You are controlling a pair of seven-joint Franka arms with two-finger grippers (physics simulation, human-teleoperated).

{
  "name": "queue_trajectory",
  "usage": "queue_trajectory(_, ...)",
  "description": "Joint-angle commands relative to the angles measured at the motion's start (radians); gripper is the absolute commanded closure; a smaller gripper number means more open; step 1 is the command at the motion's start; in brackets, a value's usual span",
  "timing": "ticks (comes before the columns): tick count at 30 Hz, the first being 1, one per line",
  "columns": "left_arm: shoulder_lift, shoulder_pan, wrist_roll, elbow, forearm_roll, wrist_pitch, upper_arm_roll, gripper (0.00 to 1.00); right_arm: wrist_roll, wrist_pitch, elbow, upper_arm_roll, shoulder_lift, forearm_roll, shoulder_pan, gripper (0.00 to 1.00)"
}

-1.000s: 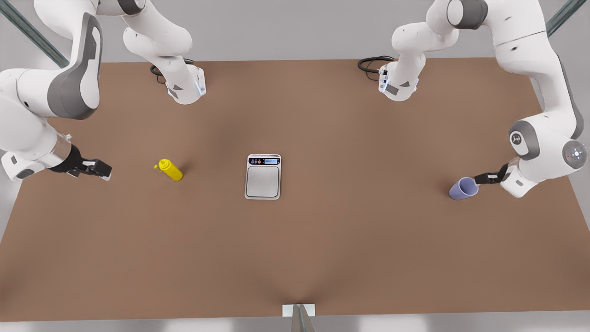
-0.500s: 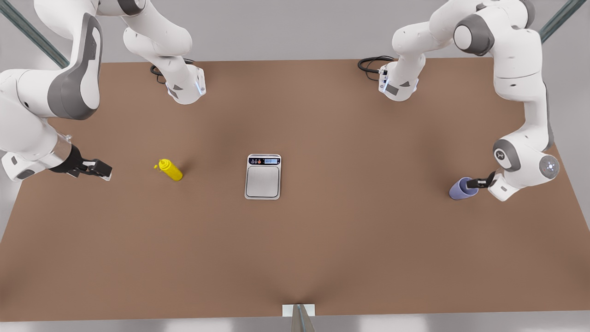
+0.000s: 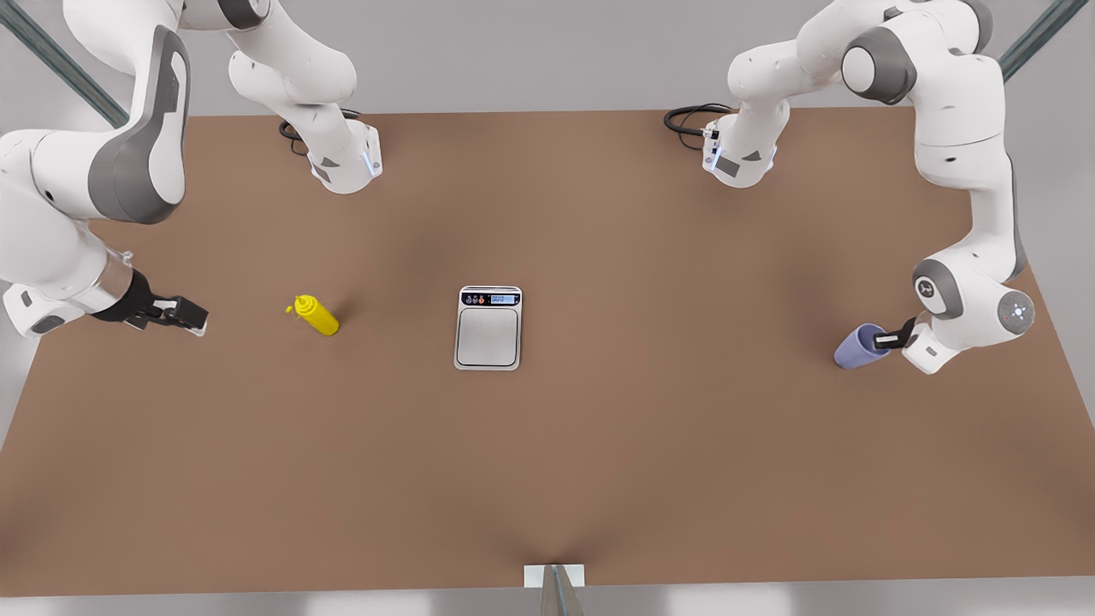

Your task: Move cup to the weight, pick up sauce bottle, pour sauce

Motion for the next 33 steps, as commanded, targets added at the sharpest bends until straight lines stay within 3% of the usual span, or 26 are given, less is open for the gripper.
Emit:
queue_trajectory(1,0.000,0.000,0.001,0.000,-0.019,-0.002,0.000,0.79,0.000,0.001,0.000,0.000,0.000,0.000,0.001,0.00)
queue_trajectory(8,-0.064,-0.044,-0.089,0.012,-0.048,-0.093,-0.017,0.79,0.000,0.070,-0.021,-0.003,0.008,0.029,-0.010,0.00)
queue_trajectory(10,-0.126,-0.126,-0.177,0.012,-0.046,-0.145,-0.015,0.79,0.011,-0.002,-0.034,-0.079,0.012,0.260,-0.048,0.00)
queue_trajectory(15,-0.170,-0.532,-0.810,0.087,-0.074,-0.235,-0.032,0.79,0.508,-0.173,-0.087,-0.192,0.107,0.620,-0.151,0.00)
queue_trajectory(16,-0.150,-0.561,-0.887,0.126,-0.075,-0.252,-0.055,0.79,0.545,-0.172,-0.089,-0.187,0.120,0.623,-0.153,0.00)
queue_trajectory(20,-0.017,-0.604,-1.375,0.354,-0.063,-0.261,-0.327,0.79,0.568,-0.175,-0.247,-0.184,0.172,0.804,-0.220,0.00)
queue_trajectory(25,0.115,-0.853,-1.665,0.522,-0.075,-0.261,-0.328,0.79,0.583,-0.190,-0.336,-0.181,0.207,0.851,-0.246,0.00)
queue_trajectory(26,0.156,-0.883,-1.702,0.574,-0.075,-0.261,-0.328,0.79,0.558,-0.201,-0.422,-0.181,0.207,0.887,-0.271,0.00)
queue_trajectory(31,0.333,-0.974,-1.777,0.795,-0.072,-0.228,-0.321,0.79,0.546,-0.115,-0.567,-0.147,0.187,0.896,-0.331,0.00)
queue_trajectory(33,0.371,-0.979,-1.771,0.807,-0.065,-0.197,-0.316,0.79,0.466,-0.086,-0.673,-0.147,0.199,0.913,-0.377,0.00)
